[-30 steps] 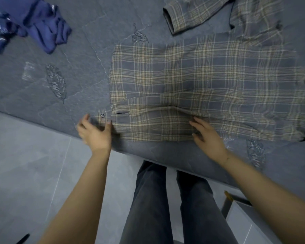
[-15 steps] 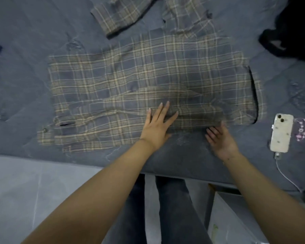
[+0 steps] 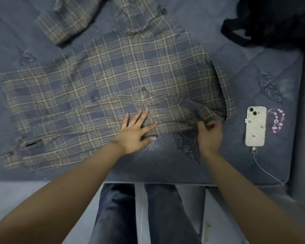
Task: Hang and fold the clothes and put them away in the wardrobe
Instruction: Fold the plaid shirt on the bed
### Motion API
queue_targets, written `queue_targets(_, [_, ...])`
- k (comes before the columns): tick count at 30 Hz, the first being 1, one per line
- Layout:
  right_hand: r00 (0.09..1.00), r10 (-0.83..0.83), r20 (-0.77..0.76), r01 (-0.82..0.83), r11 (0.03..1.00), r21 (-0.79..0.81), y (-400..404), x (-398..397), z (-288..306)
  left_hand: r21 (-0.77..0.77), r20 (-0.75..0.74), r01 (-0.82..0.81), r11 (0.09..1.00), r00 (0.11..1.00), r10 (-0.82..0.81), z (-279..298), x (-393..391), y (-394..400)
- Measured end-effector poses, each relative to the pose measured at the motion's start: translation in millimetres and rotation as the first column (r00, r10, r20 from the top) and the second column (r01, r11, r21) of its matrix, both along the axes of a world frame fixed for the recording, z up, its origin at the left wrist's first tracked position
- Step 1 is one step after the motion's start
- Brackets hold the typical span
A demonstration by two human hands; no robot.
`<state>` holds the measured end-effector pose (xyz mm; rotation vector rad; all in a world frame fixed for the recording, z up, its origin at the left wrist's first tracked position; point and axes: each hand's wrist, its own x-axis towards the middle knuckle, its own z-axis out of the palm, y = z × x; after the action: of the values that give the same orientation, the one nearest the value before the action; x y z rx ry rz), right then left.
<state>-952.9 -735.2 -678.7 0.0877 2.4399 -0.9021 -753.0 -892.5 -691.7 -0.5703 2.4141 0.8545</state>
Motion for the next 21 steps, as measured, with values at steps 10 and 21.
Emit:
queue_targets(10, [0.376, 0.903, 0.208, -0.915, 0.397, -0.069, -77.4, -65.2, -7.0, -0.172, 0.086, -0.644, 0.746, 0.744, 0.662, -3.4, 32.1, -114.6])
queue_targets(21, [0.138, 0.747, 0.65, -0.898, 0.372, -0.236, -68.6, -99.8, -4.2, 0.258, 0.635, -0.468, 0.845, 0.742, 0.217, 2.1, 108.2, -142.4])
